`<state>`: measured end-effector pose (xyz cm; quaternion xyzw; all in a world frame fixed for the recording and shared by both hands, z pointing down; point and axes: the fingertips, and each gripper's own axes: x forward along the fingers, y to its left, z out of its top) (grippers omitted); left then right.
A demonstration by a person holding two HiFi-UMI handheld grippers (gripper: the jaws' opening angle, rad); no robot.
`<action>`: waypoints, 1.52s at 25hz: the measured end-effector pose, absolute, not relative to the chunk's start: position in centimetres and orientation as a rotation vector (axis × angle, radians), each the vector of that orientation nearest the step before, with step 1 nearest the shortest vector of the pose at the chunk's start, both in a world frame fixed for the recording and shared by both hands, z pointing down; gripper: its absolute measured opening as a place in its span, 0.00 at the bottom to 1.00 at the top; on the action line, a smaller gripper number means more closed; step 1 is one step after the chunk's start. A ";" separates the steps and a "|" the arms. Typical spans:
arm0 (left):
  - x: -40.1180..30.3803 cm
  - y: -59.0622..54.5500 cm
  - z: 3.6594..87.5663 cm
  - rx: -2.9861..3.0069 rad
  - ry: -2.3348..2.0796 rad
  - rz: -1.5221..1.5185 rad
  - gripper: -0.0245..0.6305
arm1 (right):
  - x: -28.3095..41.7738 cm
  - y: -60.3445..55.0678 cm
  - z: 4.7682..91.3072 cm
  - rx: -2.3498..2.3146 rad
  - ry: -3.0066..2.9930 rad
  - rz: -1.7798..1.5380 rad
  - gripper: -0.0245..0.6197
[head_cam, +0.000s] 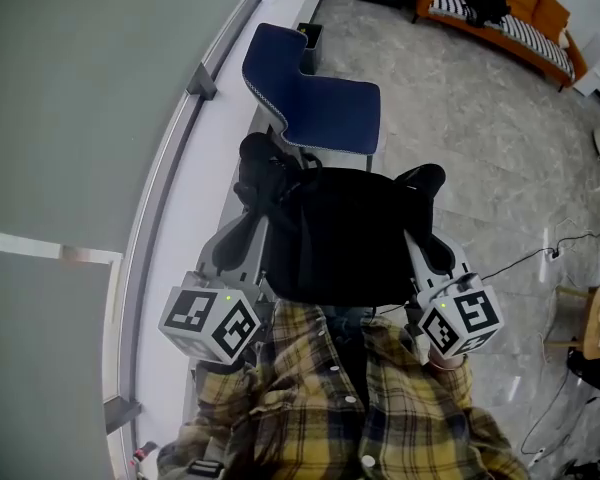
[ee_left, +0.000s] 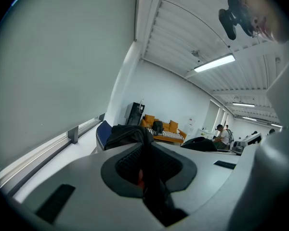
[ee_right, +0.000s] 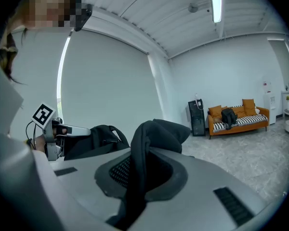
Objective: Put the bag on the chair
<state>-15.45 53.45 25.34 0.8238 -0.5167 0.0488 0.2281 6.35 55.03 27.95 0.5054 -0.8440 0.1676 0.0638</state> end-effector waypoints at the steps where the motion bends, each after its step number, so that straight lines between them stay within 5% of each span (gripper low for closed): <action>1: -16.0 53.0 25.7 2.268 -1.418 0.137 0.14 | 5.8 54.6 28.3 1.530 -2.546 0.508 0.10; 38: -18.8 27.2 28.8 2.327 -1.132 0.246 0.14 | 3.5 31.3 29.6 1.813 -2.304 0.635 0.10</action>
